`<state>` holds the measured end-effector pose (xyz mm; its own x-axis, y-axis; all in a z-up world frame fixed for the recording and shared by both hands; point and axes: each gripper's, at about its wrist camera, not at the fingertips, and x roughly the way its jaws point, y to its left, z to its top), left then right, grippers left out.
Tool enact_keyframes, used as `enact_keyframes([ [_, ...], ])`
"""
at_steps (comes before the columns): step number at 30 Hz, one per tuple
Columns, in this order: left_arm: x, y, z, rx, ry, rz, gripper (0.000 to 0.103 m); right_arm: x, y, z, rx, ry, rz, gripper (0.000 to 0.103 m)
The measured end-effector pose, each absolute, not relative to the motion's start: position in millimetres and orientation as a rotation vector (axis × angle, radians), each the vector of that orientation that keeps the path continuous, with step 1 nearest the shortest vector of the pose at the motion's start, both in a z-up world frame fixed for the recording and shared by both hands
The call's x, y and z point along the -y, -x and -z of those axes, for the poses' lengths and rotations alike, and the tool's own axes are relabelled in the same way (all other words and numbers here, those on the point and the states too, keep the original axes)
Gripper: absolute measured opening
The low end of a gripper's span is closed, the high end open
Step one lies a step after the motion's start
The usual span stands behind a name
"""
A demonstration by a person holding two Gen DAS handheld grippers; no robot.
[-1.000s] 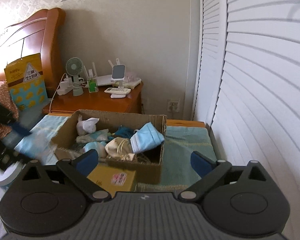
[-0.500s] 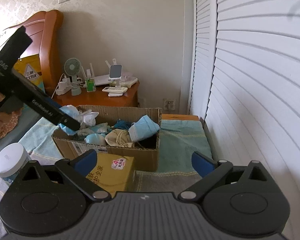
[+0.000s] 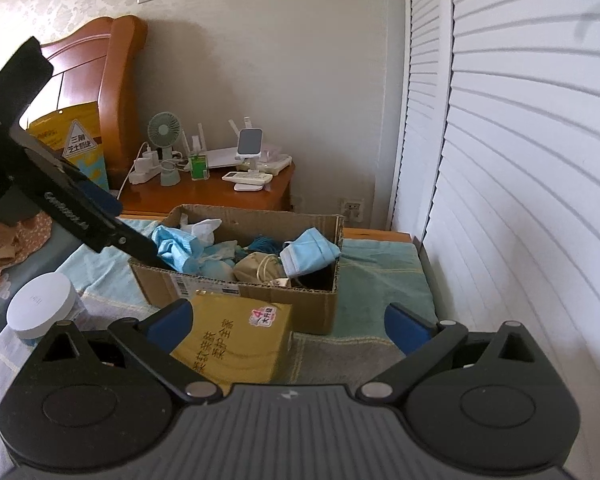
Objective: Organize soft objects
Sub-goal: 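Carry the held blue mask into the box and open the left tool, then move the right tool to the cream scrunchie beside the jar and grasp it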
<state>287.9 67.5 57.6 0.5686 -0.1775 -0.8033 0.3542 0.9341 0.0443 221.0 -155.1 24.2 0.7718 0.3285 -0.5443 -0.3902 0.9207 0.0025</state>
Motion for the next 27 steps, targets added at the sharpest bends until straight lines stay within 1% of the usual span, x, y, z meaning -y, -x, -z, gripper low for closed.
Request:
enact_keyframes([
  [5,-68.9,-262.7,-63.4,-0.890,-0.204,0.325,0.095,151.6,-209.2,-28.2,-0.564,0.122,-0.398,0.103],
  [8,-70.2,-249.3,-65.7,-0.873,-0.202,0.347,0.099,149.3,-202.1,-30.7,-0.559,0.129,-0.405,0.103],
  [18,-76.0,-221.8,-53.2,-0.913,-0.227,0.392,0.099,143.1,-187.5,-32.4,-0.562,0.142,-0.419,0.103],
  [27,-85.8,-187.9,-40.1,-0.884,-0.289,0.432,0.099,123.4,-187.8,-29.3,-0.572,0.189,-0.530,0.103],
])
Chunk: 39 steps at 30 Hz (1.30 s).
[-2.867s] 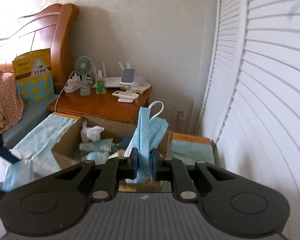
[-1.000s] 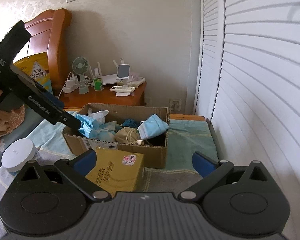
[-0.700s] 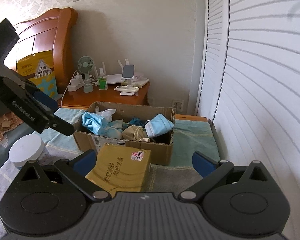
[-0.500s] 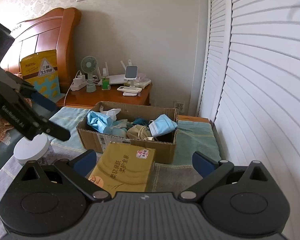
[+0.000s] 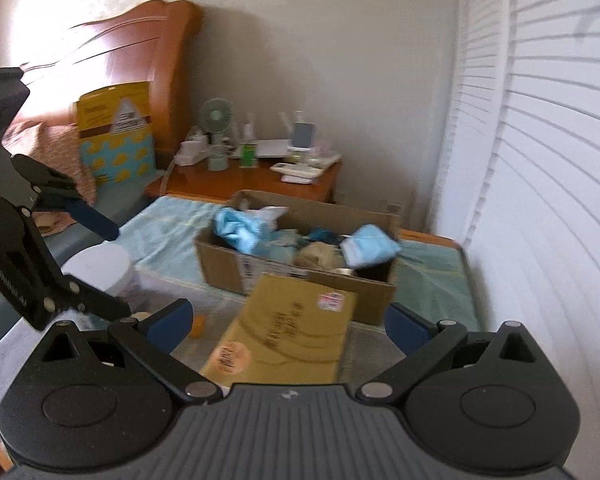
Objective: Organize soft objects
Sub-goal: 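Move the right tool to the cream scrunchie beside the jar and grasp it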
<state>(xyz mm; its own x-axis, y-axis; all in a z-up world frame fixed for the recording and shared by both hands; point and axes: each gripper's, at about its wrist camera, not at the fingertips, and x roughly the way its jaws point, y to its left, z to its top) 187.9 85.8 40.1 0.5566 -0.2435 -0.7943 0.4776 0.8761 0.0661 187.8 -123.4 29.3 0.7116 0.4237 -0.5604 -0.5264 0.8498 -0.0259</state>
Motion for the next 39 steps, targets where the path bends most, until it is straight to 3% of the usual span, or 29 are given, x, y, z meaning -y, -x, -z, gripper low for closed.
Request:
enact_keyframes([
  [19,-102.2,-124.5,-9.6,-0.780,-0.493,0.465,0.099,-6.8,-190.1,0.0,-0.598,0.626,-0.979,0.102],
  [30,-119.2,-123.1,8.0,-0.800,-0.480,0.454,0.099,-44.9,-210.6,34.4,-0.738,0.775,-1.094,0.074],
  [39,-122.8,-124.5,9.6,-0.772,-0.441,0.480,0.099,-60.5,-228.2,54.2,-0.839,0.820,-1.129,0.066],
])
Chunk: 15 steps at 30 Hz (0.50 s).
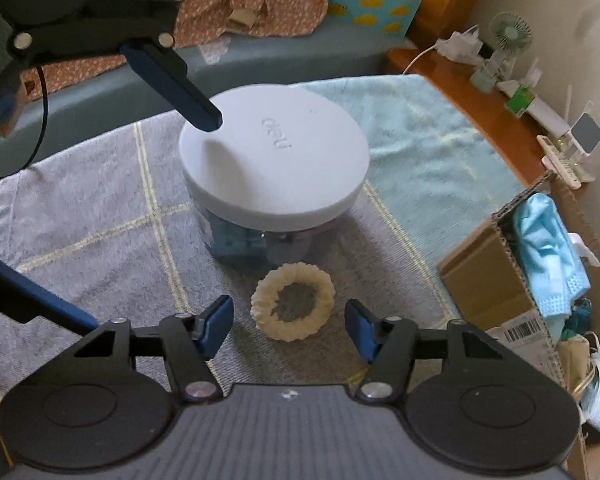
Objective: Organize soft objects
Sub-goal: 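Move the right tool to the cream scrunchie beside the jar and grasp it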
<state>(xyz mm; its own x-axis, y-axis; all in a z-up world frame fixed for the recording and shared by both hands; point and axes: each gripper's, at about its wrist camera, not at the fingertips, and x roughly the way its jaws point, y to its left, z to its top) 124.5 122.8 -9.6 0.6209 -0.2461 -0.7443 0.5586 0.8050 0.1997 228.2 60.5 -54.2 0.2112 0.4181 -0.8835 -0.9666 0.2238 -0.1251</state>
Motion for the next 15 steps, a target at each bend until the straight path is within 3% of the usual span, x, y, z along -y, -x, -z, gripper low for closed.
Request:
enact_keyframes([
  [4,-124.4,-125.8,11.4,-0.770,-0.433,0.483,0.099,-62.6,-234.8,54.6,-0.868,0.787,-1.137,0.063],
  [6,-124.8,-125.8,10.9,-0.770,-0.432,0.485,0.099,-62.6,-237.9,54.2,-0.888,0.762,-1.147,0.051],
  [15,-120.1,-127.0,4.8,-0.759,-0.449,0.485,0.099,-55.7,-233.1,49.4,-0.895,0.728,-1.144,0.035],
])
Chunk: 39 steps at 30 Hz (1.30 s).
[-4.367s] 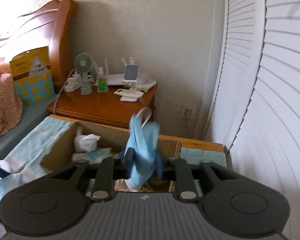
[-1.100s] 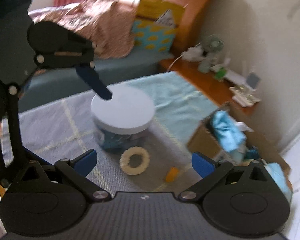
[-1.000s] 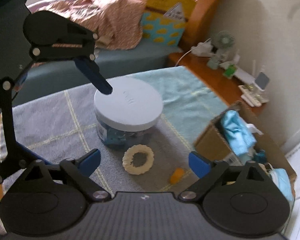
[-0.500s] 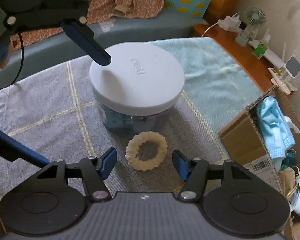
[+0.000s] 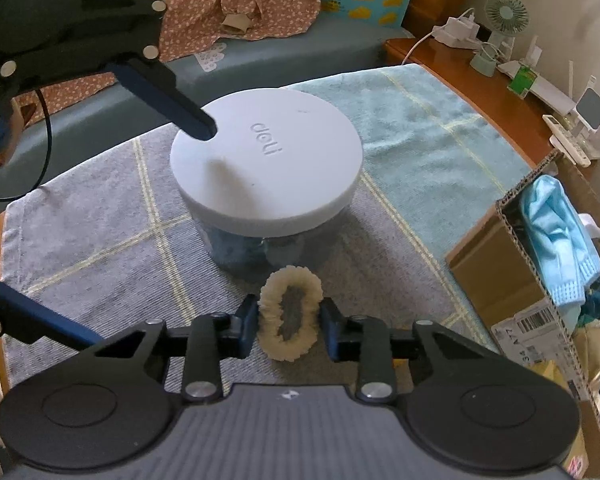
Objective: Organize soft objects
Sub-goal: 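Move the right tool to the cream scrunchie beside the jar and grasp it, then grasp the small orange item with the left tool while the right tool holds the scrunchie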
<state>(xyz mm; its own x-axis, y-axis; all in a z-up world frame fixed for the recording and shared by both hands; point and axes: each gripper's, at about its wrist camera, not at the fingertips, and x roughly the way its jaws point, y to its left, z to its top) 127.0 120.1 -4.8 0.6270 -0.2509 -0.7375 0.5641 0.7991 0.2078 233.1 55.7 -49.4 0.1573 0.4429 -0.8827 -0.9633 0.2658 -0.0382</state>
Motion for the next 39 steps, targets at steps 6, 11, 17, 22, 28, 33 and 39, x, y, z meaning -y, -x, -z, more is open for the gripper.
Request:
enact_keyframes([
  [6,-111.9,-129.0,-1.3,-0.752,-0.484,0.489,0.099,-39.5,-222.0,40.1,-0.873,0.691,-1.126,0.035],
  [11,-106.8,-136.1,-7.8,-0.751,-0.520,0.492,0.099,-20.9,-213.8,30.5,-0.857,0.632,-1.089,0.035],
  [17,-98.3,-148.6,-14.8,-0.753,-0.559,0.498,0.099,3.5,-197.8,30.2,-0.856,0.570,-1.010,0.035],
  [22,-84.8,-162.6,-20.2,-0.736,-0.587,0.530,0.093,23.1,-186.3,36.5,-0.877,0.530,-0.936,0.035],
  [28,-59.8,-192.5,-8.9,-0.757,-0.602,0.607,0.072,44.4,-174.1,40.9,-0.888,0.469,-0.899,0.035],
  [33,-40.5,-218.2,10.1,-0.811,-0.638,0.629,0.052,58.2,-169.8,44.7,-0.886,0.433,-0.878,0.035],
  [39,-41.6,-245.8,34.9,-0.933,-0.604,0.611,0.043,73.7,-170.4,48.2,-0.886,0.378,-0.862,0.035],
])
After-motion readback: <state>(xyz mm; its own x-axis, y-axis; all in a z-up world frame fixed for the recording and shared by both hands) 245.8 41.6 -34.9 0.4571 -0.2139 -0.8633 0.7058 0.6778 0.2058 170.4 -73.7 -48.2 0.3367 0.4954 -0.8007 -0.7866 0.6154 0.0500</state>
